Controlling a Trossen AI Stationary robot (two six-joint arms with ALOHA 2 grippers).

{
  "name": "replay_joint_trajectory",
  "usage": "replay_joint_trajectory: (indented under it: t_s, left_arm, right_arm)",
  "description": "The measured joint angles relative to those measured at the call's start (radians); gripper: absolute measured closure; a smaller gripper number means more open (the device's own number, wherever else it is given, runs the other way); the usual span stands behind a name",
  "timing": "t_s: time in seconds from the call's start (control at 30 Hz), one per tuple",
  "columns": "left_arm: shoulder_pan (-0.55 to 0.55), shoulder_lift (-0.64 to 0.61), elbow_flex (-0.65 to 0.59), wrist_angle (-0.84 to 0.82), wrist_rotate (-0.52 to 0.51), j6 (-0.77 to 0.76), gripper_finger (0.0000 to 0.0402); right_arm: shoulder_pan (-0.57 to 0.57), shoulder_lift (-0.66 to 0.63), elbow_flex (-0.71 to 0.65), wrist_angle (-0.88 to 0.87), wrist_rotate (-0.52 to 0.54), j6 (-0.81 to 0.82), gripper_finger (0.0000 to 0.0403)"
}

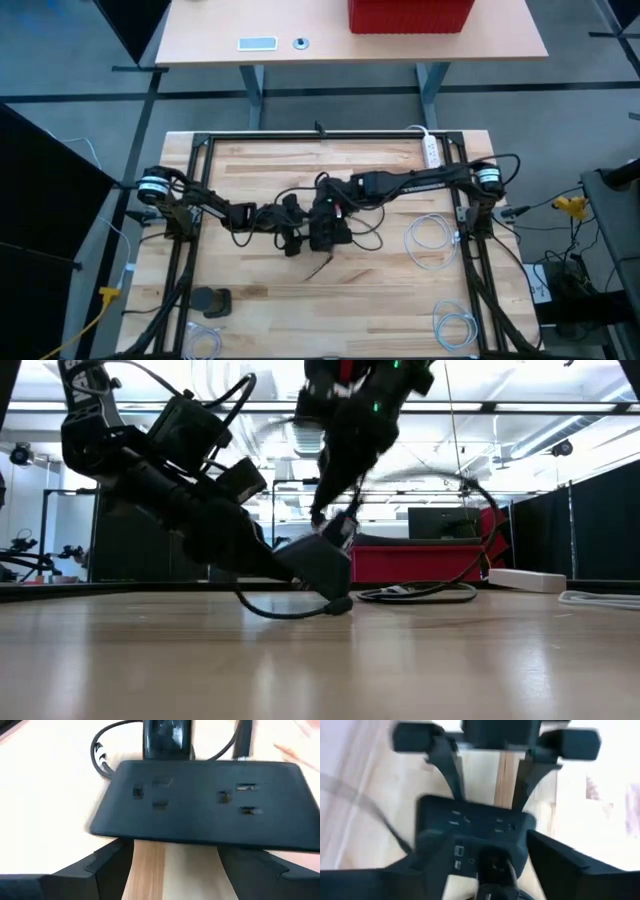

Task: Insert USB
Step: Insert the black charger adapter into the top black outlet extension, then adjust the top black outlet extension

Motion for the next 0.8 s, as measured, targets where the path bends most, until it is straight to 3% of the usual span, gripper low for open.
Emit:
replay_joint_trajectory:
  t_s: [0.17,0.3,0.5,0.63,0.8]
  left_arm:
    - [0.0,0.0,0.0,-0.007,0.002,0.001,0.0126]
    - [0.0,-0.005,-0.002,-0.049,0.001,0.001,0.0126]
    - [-0.001,-0.105,-0.003,-0.224,-0.093,0.004,0.0126]
    - [-0.001,-0.242,-0.004,-0.346,-0.167,0.031,0.0126]
    - [-0.001,-0.42,-0.005,-0.281,-0.196,0.117,0.0126]
  right_arm:
    - [-0.001,-0.032,0.0,-0.037,0.003,-0.004,0.0094]
    - [-0.001,-0.071,0.001,-0.14,0.038,-0.004,0.0071]
    - [0.019,-0.147,0.001,-0.344,0.057,0.073,0.0082]
    - [0.059,-0.188,-0.016,-0.362,0.053,0.115,0.0099]
    - [0.105,-0.195,-0.042,-0.351,0.051,0.107,0.012]
